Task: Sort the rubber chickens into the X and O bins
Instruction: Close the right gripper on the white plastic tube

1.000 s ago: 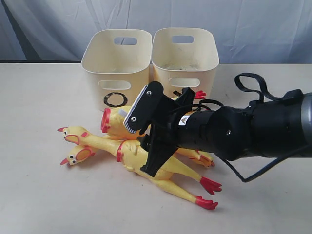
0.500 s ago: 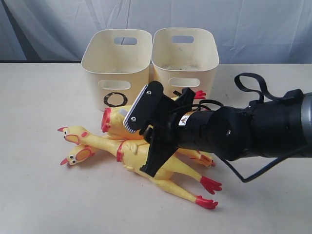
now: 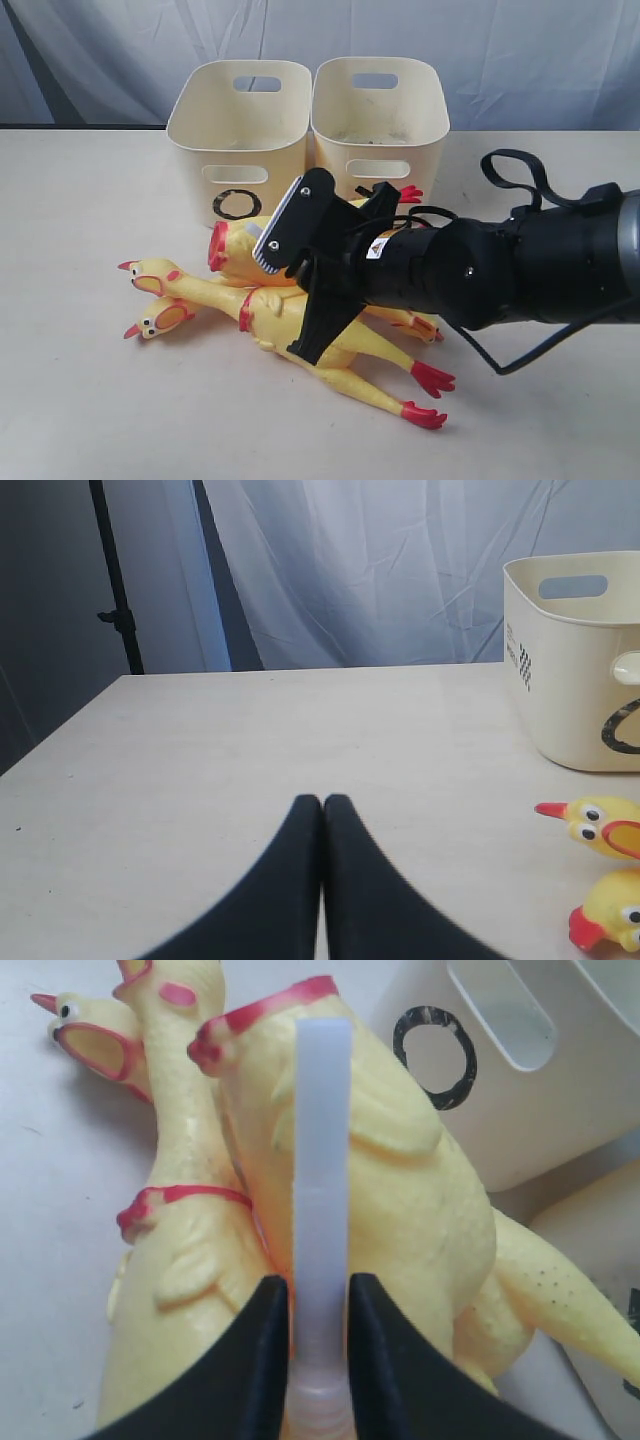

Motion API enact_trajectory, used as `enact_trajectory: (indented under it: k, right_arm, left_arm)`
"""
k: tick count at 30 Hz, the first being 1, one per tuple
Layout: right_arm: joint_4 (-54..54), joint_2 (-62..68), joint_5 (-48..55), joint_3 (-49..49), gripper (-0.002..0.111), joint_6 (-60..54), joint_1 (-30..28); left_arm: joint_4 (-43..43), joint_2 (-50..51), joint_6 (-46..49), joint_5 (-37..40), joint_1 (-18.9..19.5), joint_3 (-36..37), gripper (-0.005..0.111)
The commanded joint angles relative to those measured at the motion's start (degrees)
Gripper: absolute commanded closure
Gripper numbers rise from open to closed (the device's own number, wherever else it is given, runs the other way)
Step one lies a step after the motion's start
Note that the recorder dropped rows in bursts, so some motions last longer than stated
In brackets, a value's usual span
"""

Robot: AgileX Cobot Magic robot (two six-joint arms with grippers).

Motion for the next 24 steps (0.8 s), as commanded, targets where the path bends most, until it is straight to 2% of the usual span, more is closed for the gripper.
enact_trajectory:
  k: [1, 3, 11, 24]
  right_arm:
    - [-0.16, 0.18, 0.15, -0.38, 0.102, 0.16, 0.06]
    - [-0.16, 0.18, 0.29, -0.38, 0.109, 0.29, 0.06]
    - [-0.16, -1.71, 0.95, -0.38, 0.109, 0.29, 0.06]
    - [2.54, -16.61, 6.27, -0.38, 0.109, 0.29, 0.06]
  left_arm:
    - [0.35, -0.26, -0.01, -0.35, -0.27, 0.13, 0.107]
    - [0.35, -0.26, -0.01, -0.35, -0.27, 0.13, 0.107]
    - [0.35, -0.26, -0.01, -0.35, -0.27, 0.13, 0.107]
    - [0.35, -0.26, -0.01, -0.35, -0.27, 0.13, 0.107]
